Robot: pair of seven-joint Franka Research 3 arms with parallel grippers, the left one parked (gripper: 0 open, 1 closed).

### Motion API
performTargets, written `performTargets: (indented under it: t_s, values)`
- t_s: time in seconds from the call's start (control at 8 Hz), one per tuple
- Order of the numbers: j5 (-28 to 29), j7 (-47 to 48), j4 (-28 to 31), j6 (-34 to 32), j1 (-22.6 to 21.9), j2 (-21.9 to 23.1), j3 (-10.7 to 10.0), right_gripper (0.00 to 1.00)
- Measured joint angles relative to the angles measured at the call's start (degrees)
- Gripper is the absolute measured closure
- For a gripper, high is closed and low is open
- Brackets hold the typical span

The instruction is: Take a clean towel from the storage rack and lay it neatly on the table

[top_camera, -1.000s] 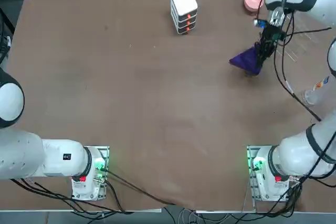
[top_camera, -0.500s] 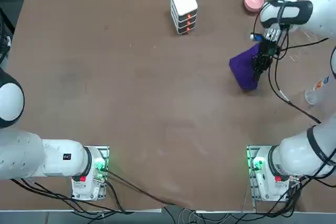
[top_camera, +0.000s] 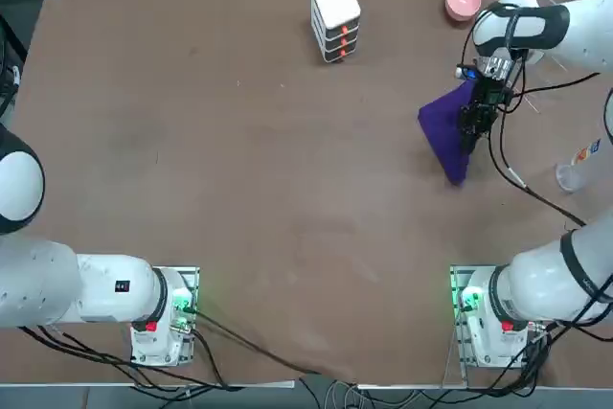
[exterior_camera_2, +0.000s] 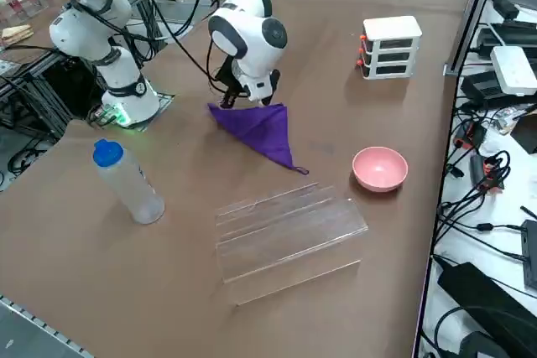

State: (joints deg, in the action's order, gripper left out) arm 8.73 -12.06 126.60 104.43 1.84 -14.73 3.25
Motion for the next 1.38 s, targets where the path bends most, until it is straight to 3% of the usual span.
performTargets:
  t_s: [0.38, 0.5, 0.75, 0.88, 1.0, 1.12, 1.38]
  values:
    - [0.1, 6.73, -4.05, 1.84, -0.91, 2.26, 0.05, 0.0]
    - [-0.21, 12.63, -5.67, 4.38, -2.33, 2.26, 0.1, 0.0]
    - [-7.07, 28.66, -8.48, 10.13, -8.37, -0.28, 0.43, 0.06]
    - [-10.81, 36.97, -10.9, 11.53, -11.84, -3.37, 0.56, 0.15]
    - [-13.13, 43.88, -14.49, 12.22, -14.74, -7.27, 0.59, 0.16]
    - [-14.8, 48.53, -18.33, 12.33, -16.51, -11.08, 0.59, 0.26]
    - [-18.95, 53.09, -22.88, 12.28, -17.28, -16.74, 0.5, 0.36]
